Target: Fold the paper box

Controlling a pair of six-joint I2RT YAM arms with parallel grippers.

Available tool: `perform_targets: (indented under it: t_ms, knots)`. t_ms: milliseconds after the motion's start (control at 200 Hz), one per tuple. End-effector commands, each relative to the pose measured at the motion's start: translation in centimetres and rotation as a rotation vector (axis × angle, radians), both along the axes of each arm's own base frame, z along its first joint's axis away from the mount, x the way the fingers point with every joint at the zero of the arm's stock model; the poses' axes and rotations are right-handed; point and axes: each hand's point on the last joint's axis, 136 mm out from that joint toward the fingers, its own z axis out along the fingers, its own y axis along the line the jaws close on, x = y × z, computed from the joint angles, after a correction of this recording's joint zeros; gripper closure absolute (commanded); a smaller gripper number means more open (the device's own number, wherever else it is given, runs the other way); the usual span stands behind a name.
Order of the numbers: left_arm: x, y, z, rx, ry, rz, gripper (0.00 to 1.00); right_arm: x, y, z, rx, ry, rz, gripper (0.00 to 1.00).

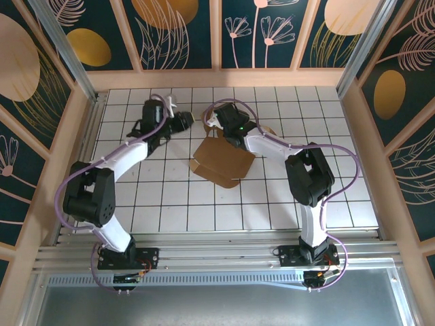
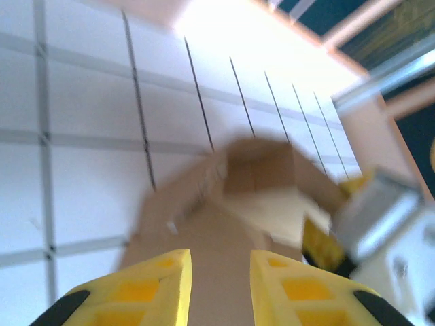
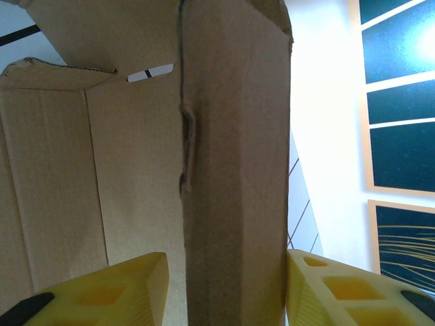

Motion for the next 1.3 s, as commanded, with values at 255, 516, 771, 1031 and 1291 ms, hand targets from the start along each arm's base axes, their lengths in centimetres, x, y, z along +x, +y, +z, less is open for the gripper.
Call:
perform_targets:
  t_ms: [255,516,771,1031,1291]
  knots:
    - [7.3,-1.2,-8.5,0.151,0.123,-0.174,0.79,-1.3,0.7,-0.6,0.035,0.059,0.029,0.52]
    - [7.5,-5.5,-10.8,-0.014,0.174,-0.314,0.76,-1.4,0.8,-0.8,0.036,0.066,0.029,0.52]
    - [5.6,-7.7,-10.8,-0.045,0.179,-0.398,0.76,-1.2,0.9,-0.9,0.038,0.069,0.029,0.52]
    - [2.1,-9.3,-11.3,-0.100,0.194,-0.478,0.77,-1.1,1.2,-1.1,0.052,0.077,0.029,0.52]
    - [-0.4,-10.9,-12.1,-0.120,0.196,-0.528,0.78,-1.2,1.2,-1.4,0.054,0.084,0.029,0.52]
